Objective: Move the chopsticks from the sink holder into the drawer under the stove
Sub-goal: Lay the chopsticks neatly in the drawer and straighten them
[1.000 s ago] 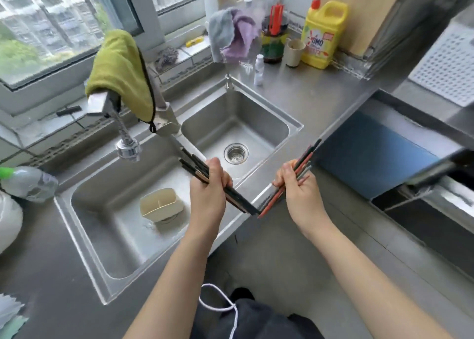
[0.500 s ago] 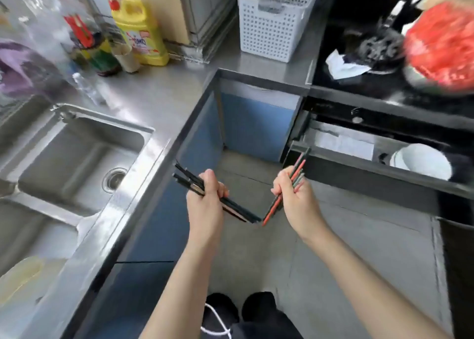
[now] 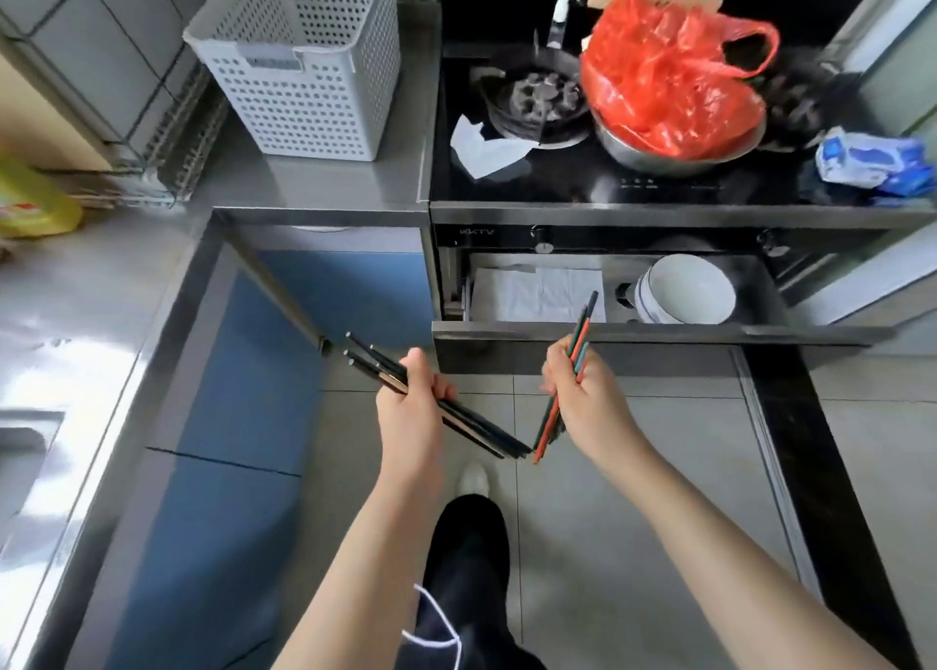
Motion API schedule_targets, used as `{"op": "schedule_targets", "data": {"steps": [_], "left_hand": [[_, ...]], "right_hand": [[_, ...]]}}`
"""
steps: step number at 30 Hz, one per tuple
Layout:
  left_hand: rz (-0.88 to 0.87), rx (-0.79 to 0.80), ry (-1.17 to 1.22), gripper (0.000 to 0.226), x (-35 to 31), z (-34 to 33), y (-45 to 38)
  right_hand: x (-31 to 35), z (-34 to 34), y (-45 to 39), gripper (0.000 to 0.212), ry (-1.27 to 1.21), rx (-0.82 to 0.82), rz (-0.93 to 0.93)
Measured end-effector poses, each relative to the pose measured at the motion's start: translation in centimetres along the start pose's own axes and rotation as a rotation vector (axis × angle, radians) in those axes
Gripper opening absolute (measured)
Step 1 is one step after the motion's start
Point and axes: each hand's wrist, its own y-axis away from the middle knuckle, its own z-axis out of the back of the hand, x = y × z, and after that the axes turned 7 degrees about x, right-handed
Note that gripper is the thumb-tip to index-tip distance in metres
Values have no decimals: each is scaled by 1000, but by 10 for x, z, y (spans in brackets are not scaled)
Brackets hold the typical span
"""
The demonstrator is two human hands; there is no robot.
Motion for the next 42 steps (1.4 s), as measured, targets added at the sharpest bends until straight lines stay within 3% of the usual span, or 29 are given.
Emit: {"op": "schedule_targets", "data": {"steps": [5, 13, 17, 28, 36, 42], "left_hand": [[86, 7, 98, 38, -8, -51, -68], [293, -95, 225, 38, -5, -115, -160], [366, -185, 243, 35, 6, -142, -189], [560, -467, 579, 34, 67, -230, -225], [604, -549, 610, 37, 127, -256, -259], [639, -490, 591, 38, 173, -269, -295]], "right_hand": [[-1, 34, -75, 31, 46, -25, -11], [-3, 70, -179, 28, 132, 25, -43], [-12, 85, -218, 24, 144, 153, -55], [-72, 131, -312, 13, 404, 619, 14], [-139, 122, -352, 8, 630, 859, 48], [-184, 113, -382, 8, 691, 928, 13]]}}
